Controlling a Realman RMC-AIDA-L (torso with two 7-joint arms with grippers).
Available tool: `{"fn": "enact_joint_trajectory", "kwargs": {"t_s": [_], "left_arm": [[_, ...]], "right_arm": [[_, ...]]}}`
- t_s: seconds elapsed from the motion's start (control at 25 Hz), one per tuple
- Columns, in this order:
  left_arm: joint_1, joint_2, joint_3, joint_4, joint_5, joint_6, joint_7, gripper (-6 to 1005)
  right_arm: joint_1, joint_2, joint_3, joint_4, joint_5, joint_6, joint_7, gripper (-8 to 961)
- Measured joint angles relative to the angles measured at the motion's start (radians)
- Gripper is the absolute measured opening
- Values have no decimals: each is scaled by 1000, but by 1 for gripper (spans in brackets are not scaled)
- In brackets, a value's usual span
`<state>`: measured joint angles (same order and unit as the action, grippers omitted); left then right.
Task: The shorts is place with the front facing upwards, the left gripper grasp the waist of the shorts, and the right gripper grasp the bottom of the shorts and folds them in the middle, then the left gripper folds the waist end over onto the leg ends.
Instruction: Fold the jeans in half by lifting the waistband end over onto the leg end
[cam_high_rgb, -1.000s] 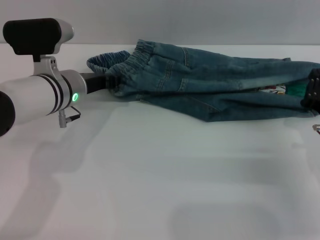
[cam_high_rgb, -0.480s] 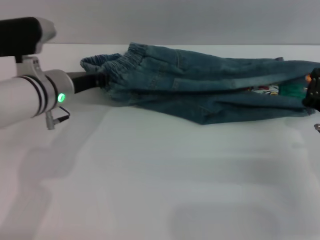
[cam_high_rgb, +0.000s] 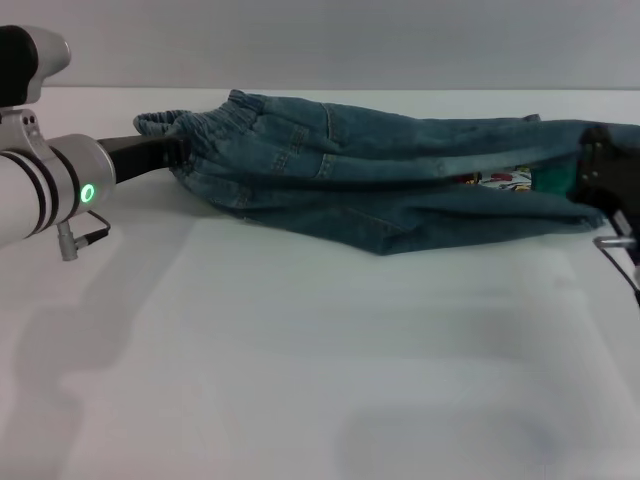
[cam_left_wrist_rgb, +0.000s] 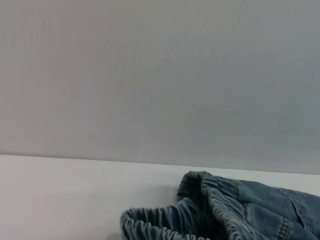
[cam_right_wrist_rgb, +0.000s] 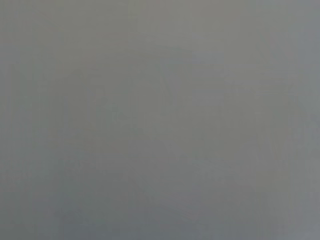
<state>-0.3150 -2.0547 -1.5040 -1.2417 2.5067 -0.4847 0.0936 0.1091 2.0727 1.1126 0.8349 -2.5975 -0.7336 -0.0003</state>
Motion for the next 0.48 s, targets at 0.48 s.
{"fn": "enact_joint_trajectory", "kwargs": {"t_s": [0.48], "left_arm": [[33,-1,-1,-63,2,-36,0,137]], "right_arm": [[199,7,-14,-230,9,16,18,-1]]}}
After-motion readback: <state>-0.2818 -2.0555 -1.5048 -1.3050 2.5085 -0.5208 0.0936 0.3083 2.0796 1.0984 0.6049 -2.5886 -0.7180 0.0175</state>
